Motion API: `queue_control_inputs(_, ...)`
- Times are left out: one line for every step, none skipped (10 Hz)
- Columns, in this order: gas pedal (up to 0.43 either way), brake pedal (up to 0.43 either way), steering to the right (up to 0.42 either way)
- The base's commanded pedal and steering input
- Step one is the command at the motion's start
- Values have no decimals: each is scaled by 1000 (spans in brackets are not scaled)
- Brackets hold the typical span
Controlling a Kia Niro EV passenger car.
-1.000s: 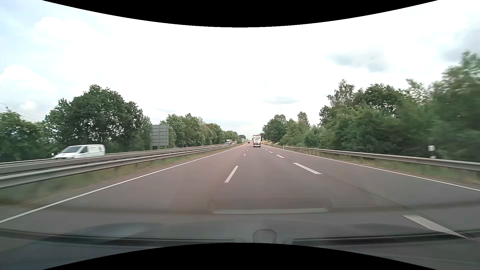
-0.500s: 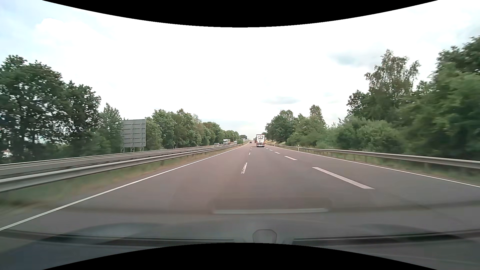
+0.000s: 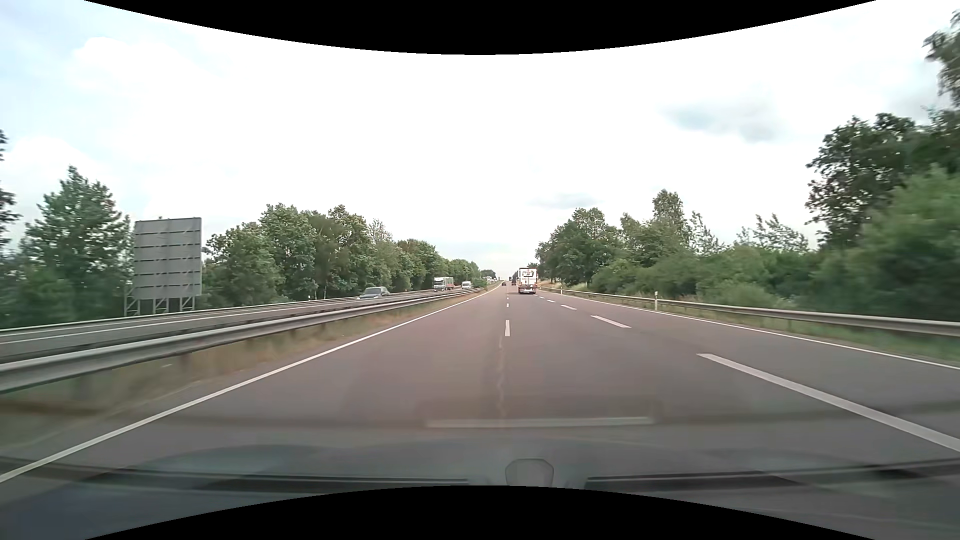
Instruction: Follow the waypoints while adhering to traffic rules and regulations
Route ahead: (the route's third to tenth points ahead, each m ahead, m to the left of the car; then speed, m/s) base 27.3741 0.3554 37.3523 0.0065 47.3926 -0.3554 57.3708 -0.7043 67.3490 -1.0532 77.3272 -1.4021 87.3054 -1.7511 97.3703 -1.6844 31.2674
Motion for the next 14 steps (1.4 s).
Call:
queue_control_inputs(248,0,-2)
queue_control_inputs(248,0,-2)
queue_control_inputs(248,0,-2)
queue_control_inputs(248,0,-2)
queue_control_inputs(248,0,-2)
queue_control_inputs(248,0,-2)
queue_control_inputs(248,0,-1)
queue_control_inputs(248,0,0)
queue_control_inputs(248,0,1)
queue_control_inputs(248,0,1)
queue_control_inputs(248,0,1)
queue_control_inputs(248,0,1)
queue_control_inputs(248,0,1)
queue_control_inputs(248,0,1)
